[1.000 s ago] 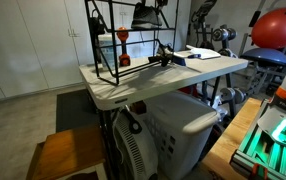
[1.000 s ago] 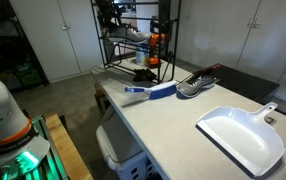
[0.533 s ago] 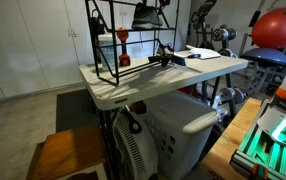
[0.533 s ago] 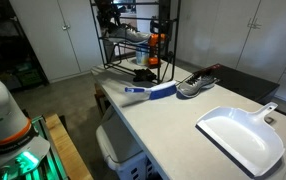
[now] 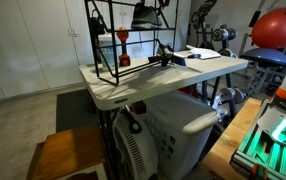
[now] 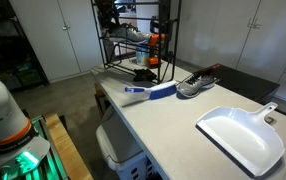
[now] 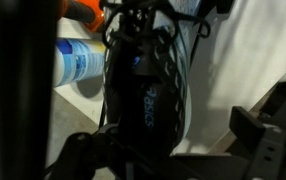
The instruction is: Place the left trainer on the middle shelf of the shoe rack
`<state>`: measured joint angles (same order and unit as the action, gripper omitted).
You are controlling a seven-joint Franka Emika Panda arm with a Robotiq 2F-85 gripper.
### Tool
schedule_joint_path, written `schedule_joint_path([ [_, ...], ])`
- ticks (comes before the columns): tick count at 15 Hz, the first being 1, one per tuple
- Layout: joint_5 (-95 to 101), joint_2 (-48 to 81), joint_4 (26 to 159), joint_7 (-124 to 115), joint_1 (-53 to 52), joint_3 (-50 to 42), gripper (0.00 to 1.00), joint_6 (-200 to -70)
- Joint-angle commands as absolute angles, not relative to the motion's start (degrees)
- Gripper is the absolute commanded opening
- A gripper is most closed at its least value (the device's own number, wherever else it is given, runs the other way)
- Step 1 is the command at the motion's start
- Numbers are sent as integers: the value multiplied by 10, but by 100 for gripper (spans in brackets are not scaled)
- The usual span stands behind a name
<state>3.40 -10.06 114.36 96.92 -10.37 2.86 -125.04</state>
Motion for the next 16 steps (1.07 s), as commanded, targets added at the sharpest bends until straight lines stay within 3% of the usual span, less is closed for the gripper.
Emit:
schedule_joint_path([
  [1,9,-107,1158,1017,-99,25,100,-1289],
  [10,-90,-120,1221,1175,-105,2,100,-1431],
  [16,-147,-157,1257,1274,-109,-6,100,-1432],
])
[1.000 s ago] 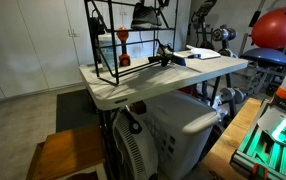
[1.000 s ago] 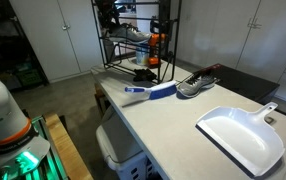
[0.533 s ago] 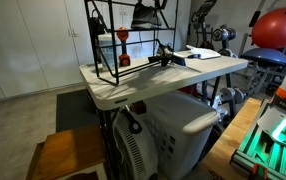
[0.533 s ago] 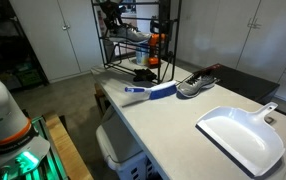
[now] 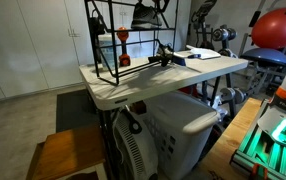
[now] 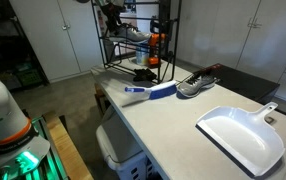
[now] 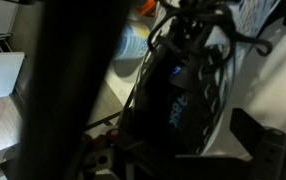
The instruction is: Place the left trainer on the middle shelf of the shoe rack
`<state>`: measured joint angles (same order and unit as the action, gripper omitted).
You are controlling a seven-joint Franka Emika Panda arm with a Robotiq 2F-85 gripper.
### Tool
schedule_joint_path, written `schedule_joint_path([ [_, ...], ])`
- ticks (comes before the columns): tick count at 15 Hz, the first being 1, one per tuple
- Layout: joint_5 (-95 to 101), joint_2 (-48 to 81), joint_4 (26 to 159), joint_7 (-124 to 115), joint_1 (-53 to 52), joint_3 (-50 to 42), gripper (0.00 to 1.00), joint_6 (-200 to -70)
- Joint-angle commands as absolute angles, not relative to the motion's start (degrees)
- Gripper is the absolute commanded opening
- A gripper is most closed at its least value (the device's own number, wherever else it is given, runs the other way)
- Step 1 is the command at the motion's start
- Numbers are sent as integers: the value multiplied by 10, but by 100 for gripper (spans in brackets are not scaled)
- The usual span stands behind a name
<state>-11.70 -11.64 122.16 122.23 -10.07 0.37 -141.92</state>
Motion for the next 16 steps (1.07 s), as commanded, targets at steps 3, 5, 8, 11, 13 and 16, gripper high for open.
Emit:
schedule_joint_path([
  [3,-161,-177,1270,1302,-112,-11,100,-1440],
  [5,-166,-197,1280,1314,-117,-15,100,-1441],
  [8,-148,-228,1285,1278,-113,-11,100,-1405],
  [11,-96,-257,1280,1156,-83,13,100,-1350],
  [13,-68,-285,1258,1074,-73,17,100,-1271],
  [16,-29,-314,1216,985,-67,20,100,-1130],
])
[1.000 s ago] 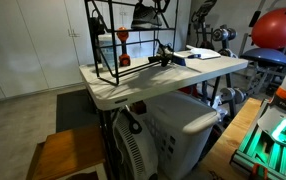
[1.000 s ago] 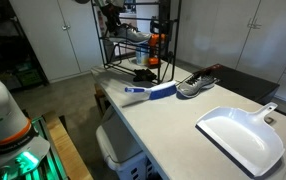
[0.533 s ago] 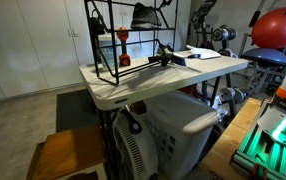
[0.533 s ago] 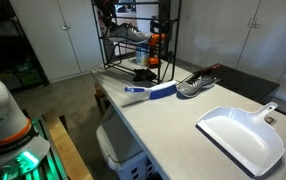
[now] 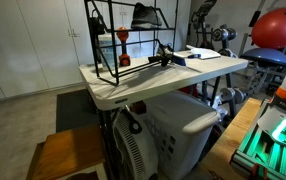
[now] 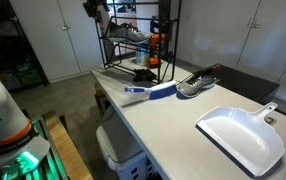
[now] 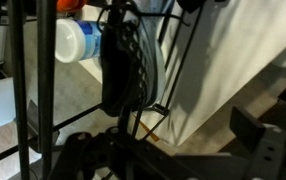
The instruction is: Place the left trainer on the middle shelf of the shoe rack
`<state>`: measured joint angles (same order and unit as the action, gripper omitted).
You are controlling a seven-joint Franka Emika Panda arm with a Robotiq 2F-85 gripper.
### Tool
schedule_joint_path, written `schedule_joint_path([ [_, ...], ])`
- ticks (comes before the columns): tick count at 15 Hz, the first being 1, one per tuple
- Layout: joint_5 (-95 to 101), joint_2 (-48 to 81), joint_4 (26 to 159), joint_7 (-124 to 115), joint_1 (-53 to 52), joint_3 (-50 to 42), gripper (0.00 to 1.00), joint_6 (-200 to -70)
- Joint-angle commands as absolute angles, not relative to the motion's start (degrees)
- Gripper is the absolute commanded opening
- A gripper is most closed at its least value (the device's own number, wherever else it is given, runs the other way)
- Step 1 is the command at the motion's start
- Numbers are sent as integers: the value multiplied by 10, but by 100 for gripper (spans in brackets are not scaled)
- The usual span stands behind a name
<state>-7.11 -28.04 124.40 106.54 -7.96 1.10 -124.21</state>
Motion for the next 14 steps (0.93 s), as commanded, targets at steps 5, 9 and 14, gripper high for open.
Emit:
schedule_joint_path([
  [5,28,-349,1134,863,-52,12,100,-932],
  [9,85,-367,1103,779,-36,12,100,-856],
  [14,119,-354,1074,640,-30,17,100,-819],
])
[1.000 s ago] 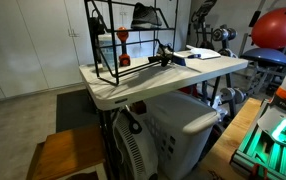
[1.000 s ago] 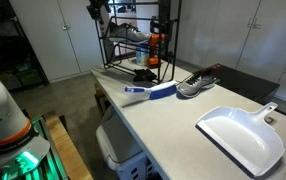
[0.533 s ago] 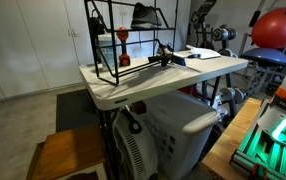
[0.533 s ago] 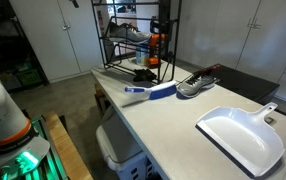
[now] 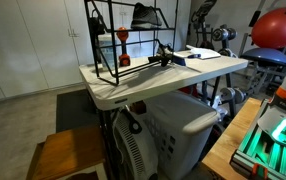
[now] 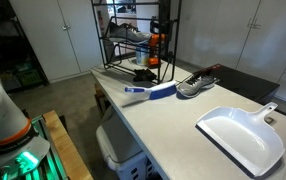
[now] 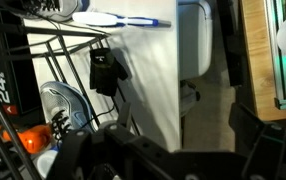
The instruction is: Place the left trainer on the middle shelf of the shoe rack
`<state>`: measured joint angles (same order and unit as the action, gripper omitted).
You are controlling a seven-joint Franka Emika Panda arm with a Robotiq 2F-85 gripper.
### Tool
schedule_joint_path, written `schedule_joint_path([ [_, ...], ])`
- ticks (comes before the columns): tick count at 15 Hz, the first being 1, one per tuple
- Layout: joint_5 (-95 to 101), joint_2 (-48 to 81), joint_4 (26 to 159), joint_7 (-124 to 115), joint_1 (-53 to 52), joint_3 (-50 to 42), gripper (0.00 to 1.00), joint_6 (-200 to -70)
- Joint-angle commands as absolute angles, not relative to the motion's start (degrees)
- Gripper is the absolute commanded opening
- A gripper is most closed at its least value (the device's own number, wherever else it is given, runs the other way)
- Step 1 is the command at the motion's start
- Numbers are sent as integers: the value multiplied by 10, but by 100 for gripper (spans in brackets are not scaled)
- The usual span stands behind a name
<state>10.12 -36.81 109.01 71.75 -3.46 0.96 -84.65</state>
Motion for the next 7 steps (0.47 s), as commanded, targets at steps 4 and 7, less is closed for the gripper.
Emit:
schedule_joint_path([
  [4,117,-359,1079,619,-56,0,100,-827],
  [7,117,-356,1077,610,-56,0,100,-826],
])
